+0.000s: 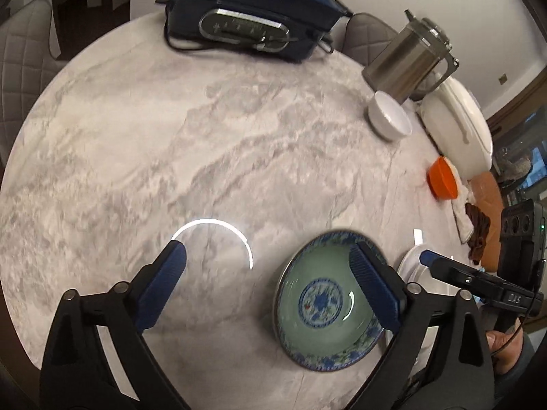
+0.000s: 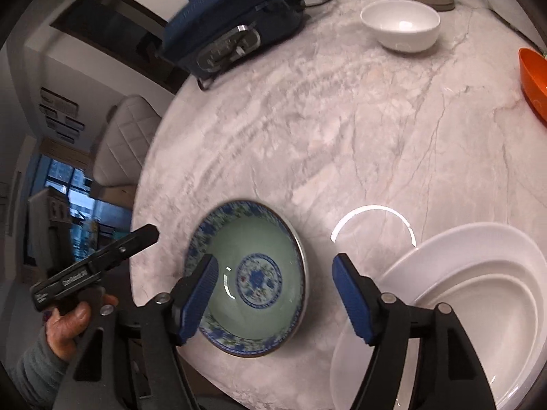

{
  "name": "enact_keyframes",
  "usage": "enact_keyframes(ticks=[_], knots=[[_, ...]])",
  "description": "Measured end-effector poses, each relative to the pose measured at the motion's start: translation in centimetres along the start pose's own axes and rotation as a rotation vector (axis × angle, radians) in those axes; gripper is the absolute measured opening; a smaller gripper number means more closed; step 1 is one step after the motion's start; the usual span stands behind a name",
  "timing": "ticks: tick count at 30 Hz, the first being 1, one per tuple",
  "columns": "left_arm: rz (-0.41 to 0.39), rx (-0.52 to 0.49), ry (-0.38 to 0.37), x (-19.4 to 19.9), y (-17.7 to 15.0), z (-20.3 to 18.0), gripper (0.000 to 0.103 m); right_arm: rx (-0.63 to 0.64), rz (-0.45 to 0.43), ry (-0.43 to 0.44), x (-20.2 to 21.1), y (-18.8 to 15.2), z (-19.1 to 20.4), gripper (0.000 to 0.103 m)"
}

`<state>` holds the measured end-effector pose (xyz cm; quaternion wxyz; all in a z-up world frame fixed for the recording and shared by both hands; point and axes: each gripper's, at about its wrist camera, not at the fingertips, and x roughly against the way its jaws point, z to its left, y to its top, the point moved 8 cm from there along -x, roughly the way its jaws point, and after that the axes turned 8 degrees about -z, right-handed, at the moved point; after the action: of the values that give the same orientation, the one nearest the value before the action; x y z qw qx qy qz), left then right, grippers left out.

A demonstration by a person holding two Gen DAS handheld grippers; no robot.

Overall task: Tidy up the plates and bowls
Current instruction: 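Lower the patterned bowl onto the table and open both grippers, then move both grippers to the small white bowl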

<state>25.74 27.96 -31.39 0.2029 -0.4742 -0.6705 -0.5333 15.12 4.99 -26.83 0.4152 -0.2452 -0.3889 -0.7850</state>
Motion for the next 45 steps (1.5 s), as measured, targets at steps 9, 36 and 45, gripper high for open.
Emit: enact_keyframes(ticks=[9,36,45], knots=[[-0.145,-0.186,-0.17,0.5,10.2,-10.0,0.099,-0.177,-0.305,0.064,12.7,9.5,-8.3,0.086],[0.111,-0.131,-0.173,-11.8,11.3,-21.8,0.098,-0.352,-0.355,-0.009,18.5,15.3,-25.1,0.087],[0.125,-0.144,-0.165,-14.0,11.8,-21.5,0.098,-0.352,-0.345,-0.012,17.8,15.9,-25.1,0.087]])
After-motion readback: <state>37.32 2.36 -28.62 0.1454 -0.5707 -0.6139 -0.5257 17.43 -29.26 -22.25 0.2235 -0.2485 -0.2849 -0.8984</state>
